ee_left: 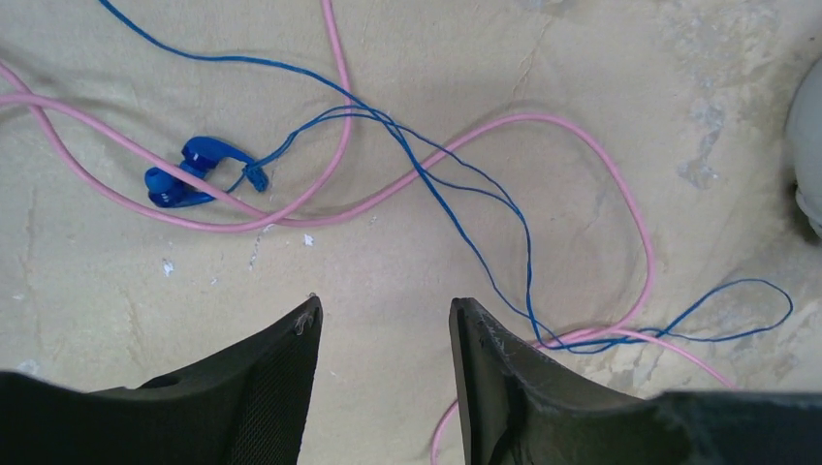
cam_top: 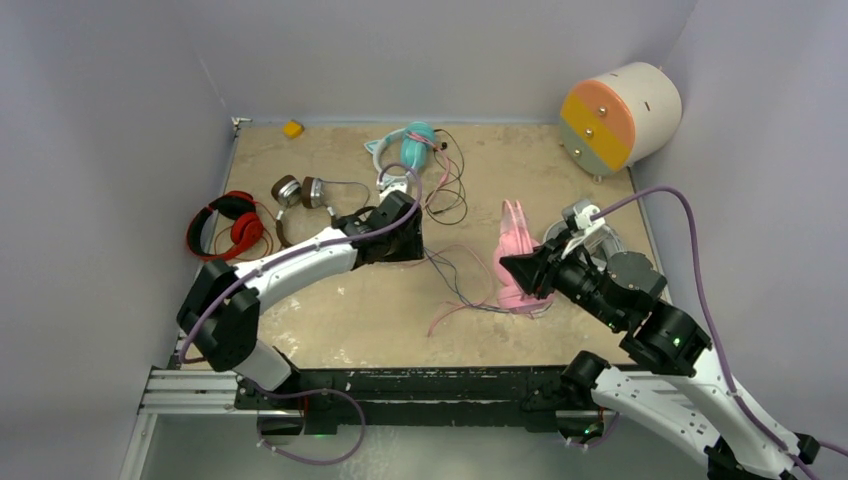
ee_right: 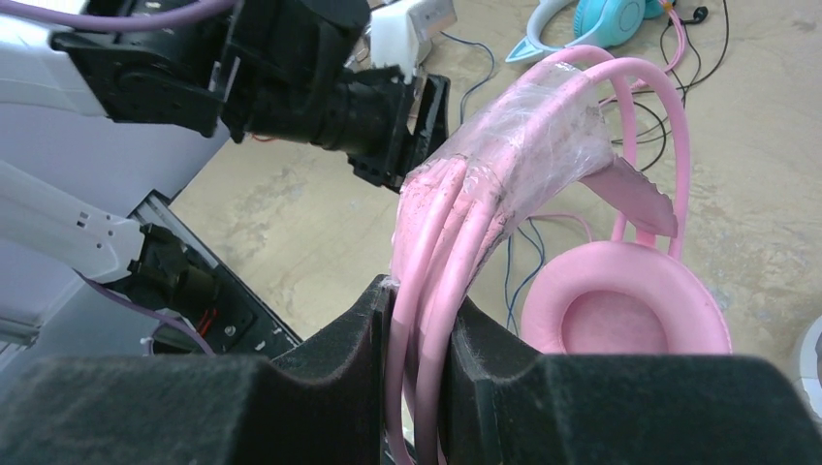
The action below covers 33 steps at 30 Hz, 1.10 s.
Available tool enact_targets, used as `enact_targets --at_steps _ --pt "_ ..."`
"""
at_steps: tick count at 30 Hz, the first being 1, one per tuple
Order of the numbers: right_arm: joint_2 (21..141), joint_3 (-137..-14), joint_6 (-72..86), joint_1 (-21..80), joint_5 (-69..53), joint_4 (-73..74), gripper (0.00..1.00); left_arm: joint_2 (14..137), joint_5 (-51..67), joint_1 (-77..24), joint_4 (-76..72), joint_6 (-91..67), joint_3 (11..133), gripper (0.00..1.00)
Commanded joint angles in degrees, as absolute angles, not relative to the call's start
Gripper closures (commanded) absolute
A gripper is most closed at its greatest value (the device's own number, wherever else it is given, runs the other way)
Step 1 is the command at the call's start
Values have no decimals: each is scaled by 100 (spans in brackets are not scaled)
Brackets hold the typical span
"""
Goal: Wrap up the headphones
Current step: Pick up the headphones cable from the center of the board.
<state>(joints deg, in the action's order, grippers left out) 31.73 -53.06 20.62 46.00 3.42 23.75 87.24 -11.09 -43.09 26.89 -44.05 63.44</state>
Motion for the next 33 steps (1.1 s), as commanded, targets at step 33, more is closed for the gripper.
enact_targets --at_steps 33 --pt "2603 -5170 2143 4605 371 2089 75 12105 -2986 -4738 4658 -7684 9466 42"
